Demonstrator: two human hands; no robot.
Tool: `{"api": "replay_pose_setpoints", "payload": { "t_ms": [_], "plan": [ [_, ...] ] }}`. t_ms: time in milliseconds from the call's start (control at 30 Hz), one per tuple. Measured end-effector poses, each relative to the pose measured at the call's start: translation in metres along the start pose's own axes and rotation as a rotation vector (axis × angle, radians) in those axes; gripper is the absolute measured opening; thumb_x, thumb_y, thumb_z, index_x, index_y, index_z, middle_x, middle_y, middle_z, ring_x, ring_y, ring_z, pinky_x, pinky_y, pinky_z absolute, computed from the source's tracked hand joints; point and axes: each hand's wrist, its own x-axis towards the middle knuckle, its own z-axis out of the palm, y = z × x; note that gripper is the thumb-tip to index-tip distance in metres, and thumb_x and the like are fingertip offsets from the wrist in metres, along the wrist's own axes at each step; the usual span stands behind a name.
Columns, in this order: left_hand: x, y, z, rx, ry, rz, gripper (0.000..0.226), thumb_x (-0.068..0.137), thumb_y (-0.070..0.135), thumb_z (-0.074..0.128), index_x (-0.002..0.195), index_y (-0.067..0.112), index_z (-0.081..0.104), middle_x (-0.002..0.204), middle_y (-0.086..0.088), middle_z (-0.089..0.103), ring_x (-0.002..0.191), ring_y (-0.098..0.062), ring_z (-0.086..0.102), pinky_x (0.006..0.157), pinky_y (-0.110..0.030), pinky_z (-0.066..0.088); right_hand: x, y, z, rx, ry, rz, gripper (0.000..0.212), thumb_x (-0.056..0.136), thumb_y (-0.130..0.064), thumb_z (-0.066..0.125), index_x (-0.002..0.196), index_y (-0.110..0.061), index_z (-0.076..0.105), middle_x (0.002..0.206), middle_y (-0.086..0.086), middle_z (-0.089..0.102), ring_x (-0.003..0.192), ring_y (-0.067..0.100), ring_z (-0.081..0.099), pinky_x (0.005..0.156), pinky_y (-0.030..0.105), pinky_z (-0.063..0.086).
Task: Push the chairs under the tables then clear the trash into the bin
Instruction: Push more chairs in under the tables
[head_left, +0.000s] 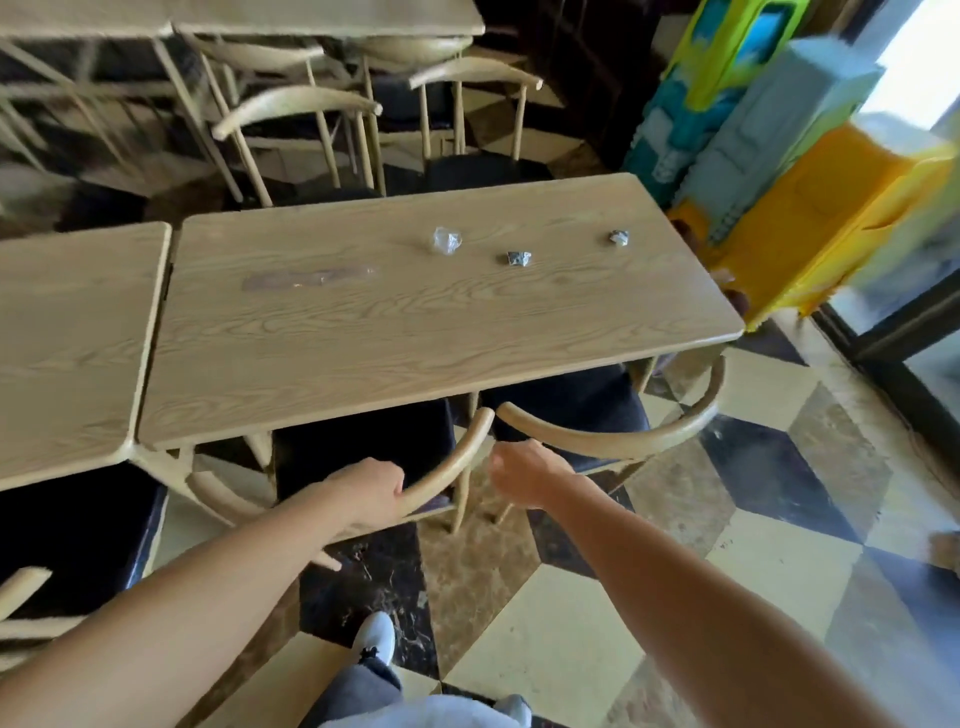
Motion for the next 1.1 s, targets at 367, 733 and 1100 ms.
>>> {"api": "replay_pose_setpoints", "payload": {
  "t_ms": [367, 733, 1100],
  "plan": [
    [-0.001, 0.276, -0.002, 0.290, 0.221, 0.413, 0.029, 0.103, 0.041, 0.043, 0.107, 0.015, 0.056, 0.109, -0.008, 0.064, 0.099, -0.029, 0.062, 0.077, -0.039, 0.049, -0.173, 0.190, -0.021, 0.154, 0.428, 0.364, 0.021, 0.100, -0.030, 0.043, 0.109, -0.019, 0.059, 0.104, 0.007, 0.066, 0.085, 0.029, 0.064, 0.069, 0.037, 0.054],
    [0.048, 0.446, 0.016, 0.418, 0.290, 0.721, 0.027, 0.102, 0.042, 0.038, 0.107, 0.020, 0.051, 0.112, -0.006, 0.061, 0.102, -0.028, 0.061, 0.077, -0.042, 0.049, -0.249, 0.327, -0.010, 0.278, 0.557, 0.713, 0.019, 0.102, -0.023, 0.045, 0.112, -0.015, 0.060, 0.106, 0.008, 0.065, 0.084, 0.025, 0.061, 0.053, 0.027, 0.038],
    [0.159, 0.575, -0.054, 0.486, 0.286, 0.798, 0.040, 0.103, 0.040, 0.037, 0.132, 0.017, 0.050, 0.131, -0.008, 0.058, 0.118, -0.031, 0.057, 0.088, -0.043, 0.045, -0.184, 0.456, -0.093, 0.336, 0.506, 0.806, 0.013, 0.094, -0.024, 0.043, 0.099, -0.016, 0.053, 0.105, 0.008, 0.062, 0.085, 0.028, 0.058, 0.065, 0.036, 0.047]
  ]
}}
